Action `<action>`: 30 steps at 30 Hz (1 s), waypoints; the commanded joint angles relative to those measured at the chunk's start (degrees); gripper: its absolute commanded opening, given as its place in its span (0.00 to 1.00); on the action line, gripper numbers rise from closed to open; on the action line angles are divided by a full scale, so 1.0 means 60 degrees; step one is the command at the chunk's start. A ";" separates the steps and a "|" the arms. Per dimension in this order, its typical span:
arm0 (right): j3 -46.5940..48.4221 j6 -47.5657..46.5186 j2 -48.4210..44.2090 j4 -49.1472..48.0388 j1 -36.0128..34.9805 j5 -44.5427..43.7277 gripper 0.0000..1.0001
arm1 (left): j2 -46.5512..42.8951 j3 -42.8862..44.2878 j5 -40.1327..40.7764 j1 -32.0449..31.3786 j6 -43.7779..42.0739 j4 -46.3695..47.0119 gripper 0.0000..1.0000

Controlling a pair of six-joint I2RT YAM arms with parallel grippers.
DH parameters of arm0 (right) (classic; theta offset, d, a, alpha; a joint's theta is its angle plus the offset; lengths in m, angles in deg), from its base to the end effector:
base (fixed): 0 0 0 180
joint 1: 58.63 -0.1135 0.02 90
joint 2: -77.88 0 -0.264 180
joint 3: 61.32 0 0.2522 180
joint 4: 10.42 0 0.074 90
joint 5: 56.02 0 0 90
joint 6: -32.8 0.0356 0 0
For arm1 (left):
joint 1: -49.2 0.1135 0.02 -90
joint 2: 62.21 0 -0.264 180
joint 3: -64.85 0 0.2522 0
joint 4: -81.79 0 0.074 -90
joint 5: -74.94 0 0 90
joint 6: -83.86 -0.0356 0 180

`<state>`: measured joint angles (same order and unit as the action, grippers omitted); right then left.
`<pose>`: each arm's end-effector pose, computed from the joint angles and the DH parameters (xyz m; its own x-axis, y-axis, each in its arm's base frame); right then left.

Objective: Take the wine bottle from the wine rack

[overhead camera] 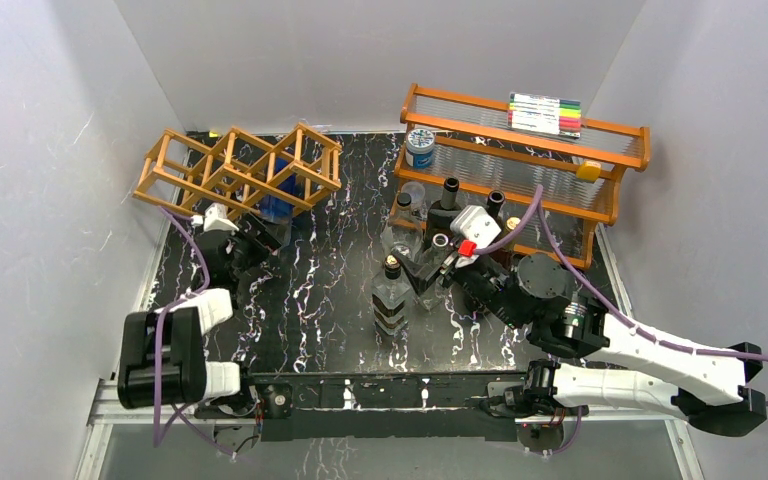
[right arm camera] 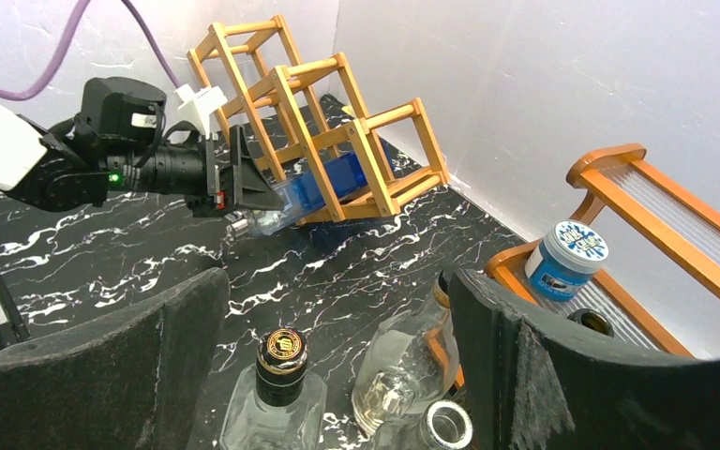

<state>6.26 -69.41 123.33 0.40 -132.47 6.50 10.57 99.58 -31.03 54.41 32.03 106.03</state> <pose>0.0636 0.1606 0.4173 0.2069 0.0400 -0.9775 -0.6982 0.7059 -0.1189 0.2454 0.0125 0.1844 -0.2974 -0.6237 -0.7229 -0.0064 0.7584 -0.6518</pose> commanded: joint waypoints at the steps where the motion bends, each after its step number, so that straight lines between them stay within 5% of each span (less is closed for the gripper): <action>1: 0.0008 0.0102 -0.0041 -0.0460 0.0017 -0.0032 0.98 | 0.0873 -0.0189 -0.0214 0.0098 0.0603 0.2933 0.94; 10: 0.0095 0.0014 0.0115 -0.0404 0.0018 0.0004 0.98 | 0.3112 -0.0212 -0.0514 0.0200 0.1055 0.6148 0.73; 19: 0.0096 0.0072 0.0059 -0.0288 0.0017 -0.0043 0.98 | 0.4403 -0.0516 -0.0699 0.0244 0.1064 0.8357 0.73; 25: 0.0131 0.0051 0.0199 -0.0337 0.0017 0.0034 0.98 | 0.4479 -0.1004 -0.0843 0.0244 0.1248 0.8484 0.44; 30: 0.0037 -0.0017 0.0239 -0.0476 0.0017 0.0097 0.98 | 0.3726 -0.1634 -0.0896 0.0237 0.1336 0.8441 0.38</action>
<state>6.19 -69.36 124.89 0.44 -132.47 6.83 36.16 93.42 -34.64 55.85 40.49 150.71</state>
